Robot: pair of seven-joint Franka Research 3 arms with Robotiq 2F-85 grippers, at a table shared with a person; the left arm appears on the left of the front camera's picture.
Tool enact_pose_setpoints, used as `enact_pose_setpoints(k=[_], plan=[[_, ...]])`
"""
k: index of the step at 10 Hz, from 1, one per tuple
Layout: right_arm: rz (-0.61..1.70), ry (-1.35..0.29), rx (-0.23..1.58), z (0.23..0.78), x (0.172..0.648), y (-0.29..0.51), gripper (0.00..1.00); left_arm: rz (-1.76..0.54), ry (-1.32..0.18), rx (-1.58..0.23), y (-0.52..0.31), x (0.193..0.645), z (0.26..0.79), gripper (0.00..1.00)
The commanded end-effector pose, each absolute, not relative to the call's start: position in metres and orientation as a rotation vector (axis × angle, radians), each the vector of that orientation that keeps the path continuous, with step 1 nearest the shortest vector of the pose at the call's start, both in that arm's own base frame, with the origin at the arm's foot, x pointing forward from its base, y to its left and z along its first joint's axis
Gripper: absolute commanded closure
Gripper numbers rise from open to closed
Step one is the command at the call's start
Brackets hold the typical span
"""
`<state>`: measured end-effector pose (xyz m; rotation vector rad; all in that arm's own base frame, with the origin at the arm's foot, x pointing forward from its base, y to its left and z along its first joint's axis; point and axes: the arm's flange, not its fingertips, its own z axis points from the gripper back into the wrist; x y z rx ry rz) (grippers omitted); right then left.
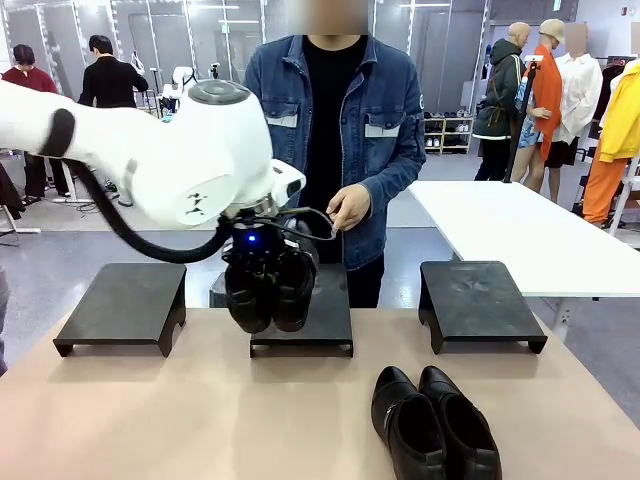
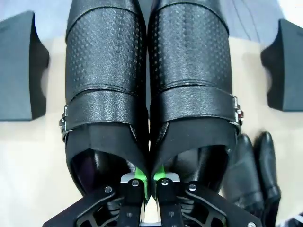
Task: Place the shoes on the stand as instructed by the person.
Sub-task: Pick up one pair of Shoes and place it on the Shoes Stand indicated by the person.
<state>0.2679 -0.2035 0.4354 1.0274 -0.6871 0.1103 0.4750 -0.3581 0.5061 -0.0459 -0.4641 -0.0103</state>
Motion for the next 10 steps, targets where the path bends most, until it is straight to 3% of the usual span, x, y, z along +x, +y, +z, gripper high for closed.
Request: enact_pose_setpoints(k=[1,5,10], plan=[[0.121,-0.707,1.033,0.435,0.268,-0.206,0.00,-0.007,-0.517,-0.033,-0.390,0.508,0.507,0.93],[0.121,-0.707,1.033,0.435,0.268,-0.206,0.00,0.002,-0.547,-0.028,-0.416,0.553,0.476,0.93],[0.121,-0.707,1.033,0.435,0.268,-0.206,0.00,0.006,-0.525,-0.006,-0.418,0.575,0.449,0.93]])
